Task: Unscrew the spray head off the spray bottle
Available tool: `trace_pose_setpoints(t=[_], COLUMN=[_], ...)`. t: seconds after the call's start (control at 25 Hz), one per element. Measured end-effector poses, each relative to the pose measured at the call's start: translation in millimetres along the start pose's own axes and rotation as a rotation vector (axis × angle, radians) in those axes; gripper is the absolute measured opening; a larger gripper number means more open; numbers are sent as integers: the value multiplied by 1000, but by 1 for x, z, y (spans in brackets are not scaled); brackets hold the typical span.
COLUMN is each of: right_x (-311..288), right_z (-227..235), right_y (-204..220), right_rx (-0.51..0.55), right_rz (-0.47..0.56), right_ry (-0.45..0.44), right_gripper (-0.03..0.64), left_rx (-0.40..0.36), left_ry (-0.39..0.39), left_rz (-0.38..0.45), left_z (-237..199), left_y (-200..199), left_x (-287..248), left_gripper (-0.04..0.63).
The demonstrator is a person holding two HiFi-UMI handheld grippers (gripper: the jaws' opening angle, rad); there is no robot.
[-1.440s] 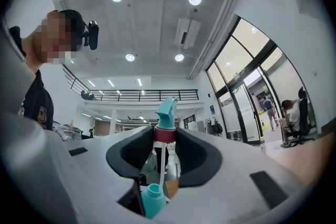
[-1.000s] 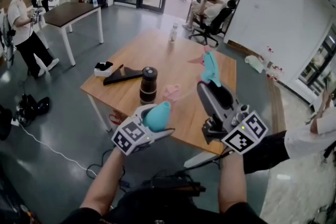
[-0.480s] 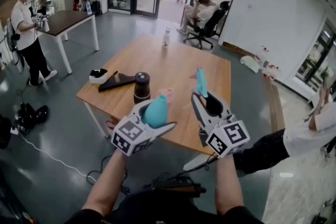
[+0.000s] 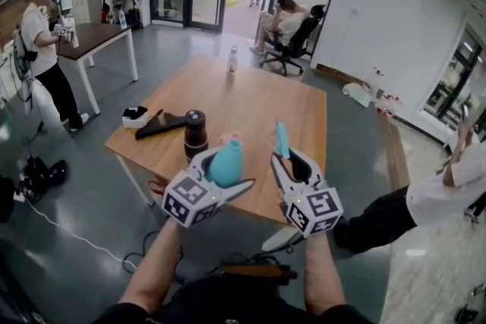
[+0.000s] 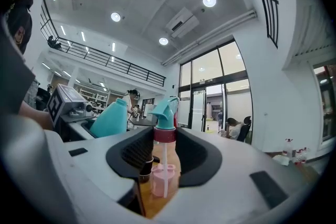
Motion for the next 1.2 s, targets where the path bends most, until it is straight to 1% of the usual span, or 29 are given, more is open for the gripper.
trace_pose_setpoints(t=[0.2,0.4,0.68,0.88,1.04,1.2], right_x=[12,21,30,30,31,30], right_z=[3,6,11,13,14,16], right_y=[1,-1,-1,2,1,3], right_rx=[-20,-36,-43,-46,-47,-37], right_rz=[2,22,25,31,21,30], right_ry=[21,26,39,25,35,20], right_gripper=[137,137,135,135,135,134], left_rx=[-16,-7,-16,-14,-11,-11], left_ry=[1,19,35,38,45,53], left_rz=[-15,-21,-29,-31,-33,-30], left_z=[10,20,30,31,33,35], left_y=[0,4,1,3,5,4], left_x=[-7,-11,-15,-16,-18,-22], left_gripper=[434,434,434,434,434,434])
Point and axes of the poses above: the fingertips, and each gripper's own axes: x backward along the fingers, z to its right, y out of its underside, the point moved 3 cm from there along x, backward along the fingers, and after that the axes turned 12 degrees about -y, right-handed, at the moved point
